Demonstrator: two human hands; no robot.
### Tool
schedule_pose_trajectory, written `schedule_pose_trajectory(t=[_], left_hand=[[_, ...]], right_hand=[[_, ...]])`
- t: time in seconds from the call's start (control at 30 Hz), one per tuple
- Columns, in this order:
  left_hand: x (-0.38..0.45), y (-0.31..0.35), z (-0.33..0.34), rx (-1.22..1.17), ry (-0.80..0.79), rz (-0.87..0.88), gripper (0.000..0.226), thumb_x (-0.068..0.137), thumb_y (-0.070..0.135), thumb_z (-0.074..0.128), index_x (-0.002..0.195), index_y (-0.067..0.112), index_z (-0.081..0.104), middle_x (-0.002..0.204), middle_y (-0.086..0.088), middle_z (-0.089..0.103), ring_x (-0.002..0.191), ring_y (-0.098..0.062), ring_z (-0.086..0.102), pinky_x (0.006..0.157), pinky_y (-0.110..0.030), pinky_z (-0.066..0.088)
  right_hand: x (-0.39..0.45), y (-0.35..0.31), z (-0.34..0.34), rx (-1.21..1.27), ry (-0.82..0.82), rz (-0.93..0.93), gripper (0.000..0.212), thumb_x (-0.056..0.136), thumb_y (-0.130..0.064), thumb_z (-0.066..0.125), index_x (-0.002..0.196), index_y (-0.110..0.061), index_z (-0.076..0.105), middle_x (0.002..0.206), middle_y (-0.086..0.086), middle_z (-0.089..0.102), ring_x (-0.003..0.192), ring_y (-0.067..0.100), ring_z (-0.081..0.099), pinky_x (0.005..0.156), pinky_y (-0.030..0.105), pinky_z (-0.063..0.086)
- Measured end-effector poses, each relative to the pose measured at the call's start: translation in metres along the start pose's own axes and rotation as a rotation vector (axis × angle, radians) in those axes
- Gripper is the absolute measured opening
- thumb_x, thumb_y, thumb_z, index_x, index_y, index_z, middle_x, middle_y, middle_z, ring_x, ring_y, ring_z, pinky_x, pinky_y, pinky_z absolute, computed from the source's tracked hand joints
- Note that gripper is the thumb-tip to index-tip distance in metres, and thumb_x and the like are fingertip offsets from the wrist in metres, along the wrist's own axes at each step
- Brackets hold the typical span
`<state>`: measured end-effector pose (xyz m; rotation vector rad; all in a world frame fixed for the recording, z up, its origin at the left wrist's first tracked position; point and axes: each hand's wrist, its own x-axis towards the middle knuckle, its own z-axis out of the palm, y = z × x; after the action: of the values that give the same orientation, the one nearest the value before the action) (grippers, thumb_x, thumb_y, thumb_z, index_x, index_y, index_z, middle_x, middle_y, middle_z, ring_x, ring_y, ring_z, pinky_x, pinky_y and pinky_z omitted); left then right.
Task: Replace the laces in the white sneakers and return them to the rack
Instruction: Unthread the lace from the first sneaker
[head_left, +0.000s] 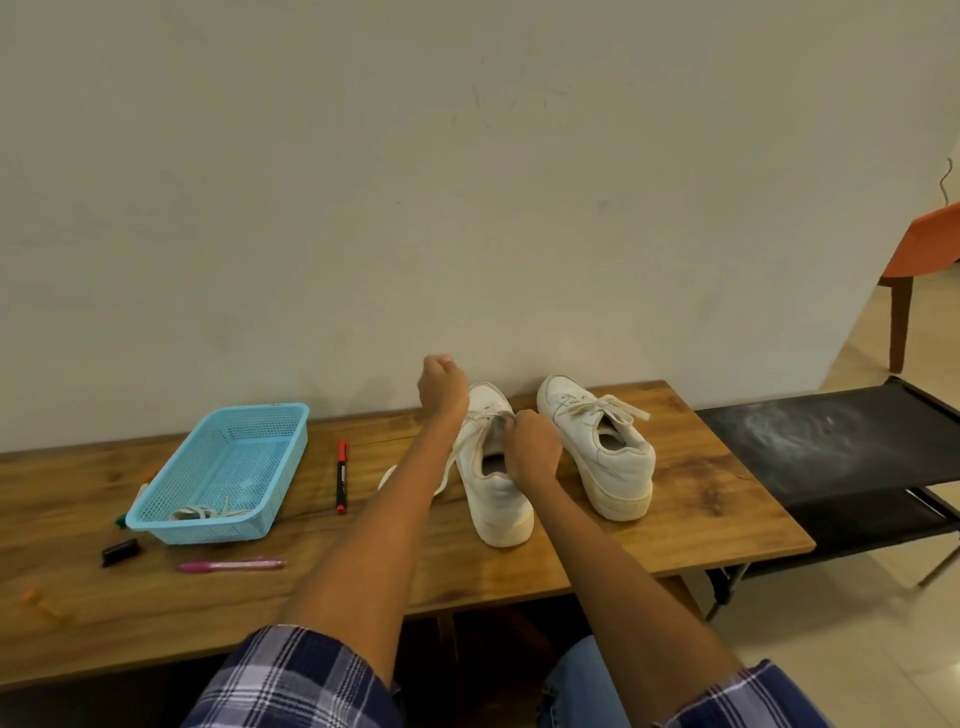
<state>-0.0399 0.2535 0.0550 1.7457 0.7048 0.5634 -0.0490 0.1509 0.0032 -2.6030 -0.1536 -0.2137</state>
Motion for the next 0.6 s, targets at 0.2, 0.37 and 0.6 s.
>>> schedule_pose_trajectory(t=[0.2, 0.37, 0.6], left_hand=[[-0.013, -0.025, 0.011, 0.777, -0.353, 0.197, 0.034, 0.091, 0.037, 0.055, 0.101, 0.007, 0.068, 0.105, -0.01, 0.068, 0.099, -0.027, 0.062, 0.077, -0.032, 0.047], [-0.021, -0.021, 0.018, 0.164, -0.326, -0.006, 0.035, 0.102, 0.019, 0.031, 0.102, -0.002, 0.06, 0.1, -0.02, 0.064, 0.088, -0.029, 0.06, 0.071, -0.029, 0.048], [-0.005, -0.028, -0.004, -0.157, -0.125, -0.261, 0.034, 0.095, 0.016, 0.037, 0.062, 0.013, 0.042, 0.061, -0.006, 0.044, 0.044, -0.013, 0.035, 0.036, -0.017, 0.025]], right_hand=[[-0.001, 0.001, 0.0, -0.017, 0.006, -0.009, 0.027, 0.101, -0.019, 0.04, 0.099, -0.006, 0.064, 0.099, 0.009, 0.067, 0.088, 0.021, 0.065, 0.062, 0.024, 0.042], [-0.002, 0.002, 0.0, -0.015, 0.015, -0.012, 0.028, 0.101, -0.02, 0.039, 0.098, -0.006, 0.064, 0.098, 0.009, 0.068, 0.087, 0.021, 0.065, 0.062, 0.024, 0.042], [-0.001, -0.001, -0.003, -0.025, 0.0, -0.027, 0.034, 0.102, -0.025, 0.037, 0.102, -0.004, 0.064, 0.1, 0.01, 0.067, 0.089, 0.022, 0.065, 0.061, 0.025, 0.04]])
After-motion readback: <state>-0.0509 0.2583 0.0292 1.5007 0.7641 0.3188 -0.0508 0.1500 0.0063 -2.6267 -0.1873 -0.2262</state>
